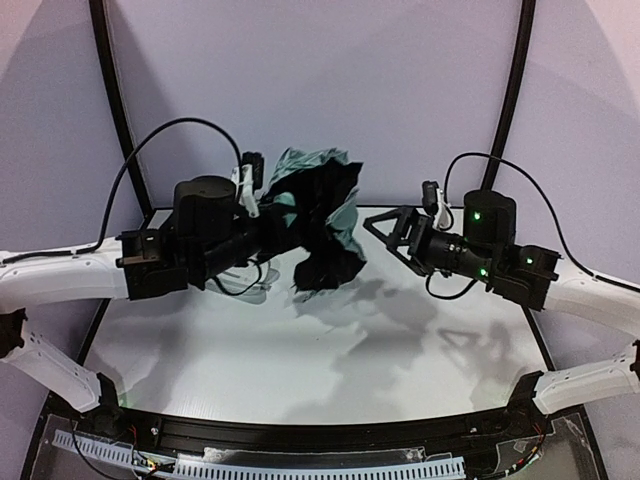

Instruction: Open the umbrella

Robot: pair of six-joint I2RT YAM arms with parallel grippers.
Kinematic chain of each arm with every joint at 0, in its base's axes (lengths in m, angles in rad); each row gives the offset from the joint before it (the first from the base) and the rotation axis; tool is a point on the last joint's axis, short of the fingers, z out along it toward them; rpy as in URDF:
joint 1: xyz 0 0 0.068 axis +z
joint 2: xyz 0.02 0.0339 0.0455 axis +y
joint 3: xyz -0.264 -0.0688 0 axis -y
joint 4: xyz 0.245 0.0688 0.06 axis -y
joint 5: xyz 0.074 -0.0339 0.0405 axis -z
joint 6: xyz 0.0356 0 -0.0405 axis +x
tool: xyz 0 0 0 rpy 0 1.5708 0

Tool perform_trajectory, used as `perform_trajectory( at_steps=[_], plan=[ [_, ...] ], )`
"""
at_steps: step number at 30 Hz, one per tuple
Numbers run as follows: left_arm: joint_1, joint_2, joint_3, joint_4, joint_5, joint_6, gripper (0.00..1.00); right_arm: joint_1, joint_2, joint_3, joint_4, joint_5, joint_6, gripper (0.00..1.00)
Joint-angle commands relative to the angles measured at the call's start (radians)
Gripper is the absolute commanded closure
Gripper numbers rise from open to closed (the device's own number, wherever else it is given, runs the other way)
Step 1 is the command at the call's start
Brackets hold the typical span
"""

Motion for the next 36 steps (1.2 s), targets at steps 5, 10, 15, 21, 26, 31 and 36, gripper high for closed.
perform_trajectory(
  at_steps=[5, 10, 15, 21, 26, 31, 36],
  plan=[
    [-0.141, 0.092, 0.094, 0.408, -0.171, 0.47, 0.99, -0.006, 0.061, 0.108, 0.268, -0.154, 0.202, 0.01],
    [-0.179, 0.171, 0.157, 0.538, -0.525, 0.663, 0.99, -0.005, -0.002, 0.099, 0.168, -0.115, 0.123, 0.01],
    [-0.152, 0.139, 0.134, 0.545, -0.68, 0.715, 0.99, -0.005, -0.083, 0.048, 0.096, -0.046, 0.103, 0.01],
    [-0.134, 0.114, 0.181, 0.37, -0.627, 0.554, 0.99, 0.008, 0.037, 0.085, 0.326, -0.411, 0.095, 0.1],
    [-0.134, 0.122, 0.196, 0.296, -0.563, 0.429, 0.99, 0.054, 0.178, 0.203, 0.331, -0.488, 0.067, 0.17],
    [-0.128, 0.094, 0.18, 0.235, -0.507, 0.401, 0.99, 0.056, 0.225, 0.249, 0.253, -0.433, 0.039, 0.22],
    [0.081, -0.042, 0.184, -0.182, -1.02, 0.281, 0.99, 0.046, 0.097, 0.177, 0.104, -0.329, -0.023, 0.16]
  ],
)
